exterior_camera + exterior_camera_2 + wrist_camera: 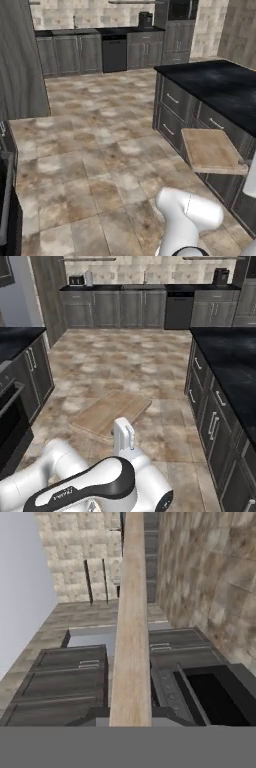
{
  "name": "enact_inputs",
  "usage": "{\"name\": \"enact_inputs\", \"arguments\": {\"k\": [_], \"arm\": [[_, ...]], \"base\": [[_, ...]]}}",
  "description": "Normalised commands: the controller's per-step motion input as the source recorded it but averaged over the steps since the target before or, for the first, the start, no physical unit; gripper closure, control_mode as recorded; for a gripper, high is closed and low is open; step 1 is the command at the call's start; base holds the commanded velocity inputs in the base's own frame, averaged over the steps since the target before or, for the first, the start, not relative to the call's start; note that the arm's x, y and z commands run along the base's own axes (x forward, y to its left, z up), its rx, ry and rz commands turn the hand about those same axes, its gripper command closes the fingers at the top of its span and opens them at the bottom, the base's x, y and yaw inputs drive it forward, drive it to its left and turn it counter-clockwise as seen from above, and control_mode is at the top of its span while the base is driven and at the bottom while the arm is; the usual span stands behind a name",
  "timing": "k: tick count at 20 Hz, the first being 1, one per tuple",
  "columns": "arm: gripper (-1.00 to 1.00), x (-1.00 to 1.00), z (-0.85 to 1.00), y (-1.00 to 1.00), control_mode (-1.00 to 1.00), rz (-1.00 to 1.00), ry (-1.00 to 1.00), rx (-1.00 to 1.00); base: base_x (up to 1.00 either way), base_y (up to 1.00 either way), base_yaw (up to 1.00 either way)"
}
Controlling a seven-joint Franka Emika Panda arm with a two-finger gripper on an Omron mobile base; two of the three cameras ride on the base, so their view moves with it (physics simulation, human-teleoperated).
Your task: Move the cutting board and knife to the sink. Then move spray from the cabinet to the counter.
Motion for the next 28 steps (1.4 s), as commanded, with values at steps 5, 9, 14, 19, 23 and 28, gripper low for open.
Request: {"name": "enact_inputs", "arguments": {"k": [5,9,14,19,23,28], "arm": [[1.0,0.0,0.0,0.0,1.0,0.0,0.0,0.0],[1.0,0.0,0.0,0.0,1.0,0.0,0.0,0.0],[1.0,0.0,0.0,0.0,1.0,0.0,0.0,0.0],[1.0,0.0,0.0,0.0,1.0,0.0,0.0,0.0],[1.0,0.0,0.0,0.0,1.0,0.0,0.0,0.0],[1.0,0.0,0.0,0.0,1.0,0.0,0.0,0.0]], "base": [[0.41,0.14,-0.3],[0.63,0.01,-0.02],[0.75,0.0,0.0],[0.84,-0.01,0.0],[0.87,0.0,0.0],[0.92,0.0,0.0]]}}
